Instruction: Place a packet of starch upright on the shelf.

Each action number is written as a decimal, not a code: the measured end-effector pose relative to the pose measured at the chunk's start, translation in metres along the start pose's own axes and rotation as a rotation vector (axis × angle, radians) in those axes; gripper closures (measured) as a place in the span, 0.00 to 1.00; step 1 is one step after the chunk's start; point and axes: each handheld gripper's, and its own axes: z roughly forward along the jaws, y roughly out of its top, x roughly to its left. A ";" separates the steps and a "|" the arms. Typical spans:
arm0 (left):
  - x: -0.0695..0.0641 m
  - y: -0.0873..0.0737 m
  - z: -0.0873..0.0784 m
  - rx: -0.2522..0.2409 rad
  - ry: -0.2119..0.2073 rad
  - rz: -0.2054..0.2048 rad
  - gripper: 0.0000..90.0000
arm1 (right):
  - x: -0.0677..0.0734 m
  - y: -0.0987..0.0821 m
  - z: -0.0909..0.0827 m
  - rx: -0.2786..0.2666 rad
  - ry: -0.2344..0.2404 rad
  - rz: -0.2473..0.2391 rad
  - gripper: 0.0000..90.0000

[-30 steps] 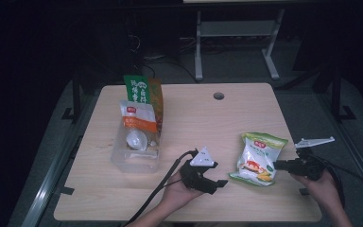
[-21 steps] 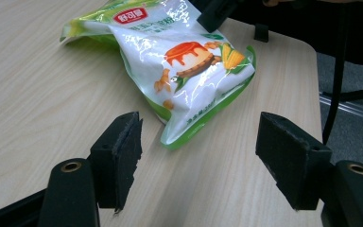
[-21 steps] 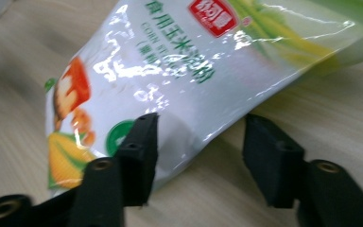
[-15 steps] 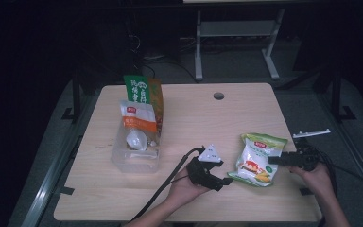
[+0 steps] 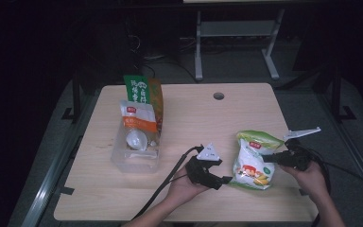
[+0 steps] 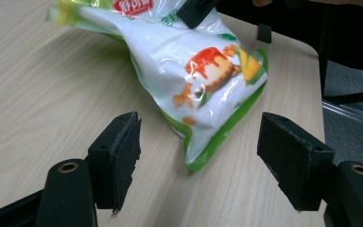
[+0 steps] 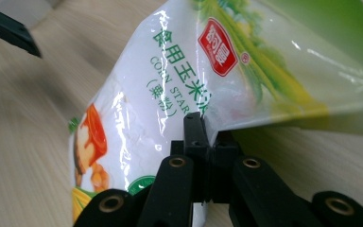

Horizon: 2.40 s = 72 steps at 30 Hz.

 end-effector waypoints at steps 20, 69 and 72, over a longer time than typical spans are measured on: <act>0.017 0.014 0.019 -0.051 -0.107 -0.123 0.71 | 0.056 0.014 -0.019 -0.144 0.092 -0.181 0.99; 0.014 -0.005 -0.041 -0.010 0.112 0.044 0.64 | 0.093 0.030 0.023 -0.052 0.032 -0.302 0.97; 0.012 -0.013 -0.048 -0.011 0.112 0.045 0.62 | 0.097 0.033 0.021 -0.065 0.029 -0.303 0.98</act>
